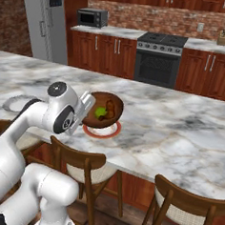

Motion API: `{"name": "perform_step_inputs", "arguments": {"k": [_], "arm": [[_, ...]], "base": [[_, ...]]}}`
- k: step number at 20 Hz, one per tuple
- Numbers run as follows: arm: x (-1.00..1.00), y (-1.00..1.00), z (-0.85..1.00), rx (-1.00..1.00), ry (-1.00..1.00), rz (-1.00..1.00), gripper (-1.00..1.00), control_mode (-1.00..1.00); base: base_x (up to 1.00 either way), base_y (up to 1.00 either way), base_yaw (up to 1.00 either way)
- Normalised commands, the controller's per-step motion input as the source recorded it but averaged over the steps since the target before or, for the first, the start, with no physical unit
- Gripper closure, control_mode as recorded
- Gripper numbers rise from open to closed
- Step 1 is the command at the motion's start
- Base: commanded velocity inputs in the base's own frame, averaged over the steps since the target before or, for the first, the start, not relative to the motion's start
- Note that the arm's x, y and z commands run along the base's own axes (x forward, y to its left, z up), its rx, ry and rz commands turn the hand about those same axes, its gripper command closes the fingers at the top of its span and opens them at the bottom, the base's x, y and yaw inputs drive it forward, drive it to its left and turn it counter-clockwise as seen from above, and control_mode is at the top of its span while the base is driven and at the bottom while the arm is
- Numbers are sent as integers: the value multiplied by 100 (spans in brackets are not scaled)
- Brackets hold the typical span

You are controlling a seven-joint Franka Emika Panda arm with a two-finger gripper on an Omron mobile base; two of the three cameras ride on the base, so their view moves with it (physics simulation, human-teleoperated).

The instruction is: Pick the chicken drumstick and lime from their plates and place them in the bowl. Then put the bowl in the fridge.

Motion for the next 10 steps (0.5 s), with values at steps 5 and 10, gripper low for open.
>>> {"name": "perform_step_inputs", "arguments": {"k": [5,10], "arm": [[0,0,0,0,0,0,100,100],[0,0,0,0,0,0,100,100]], "base": [[0,0,0],[0,0,0]]}}
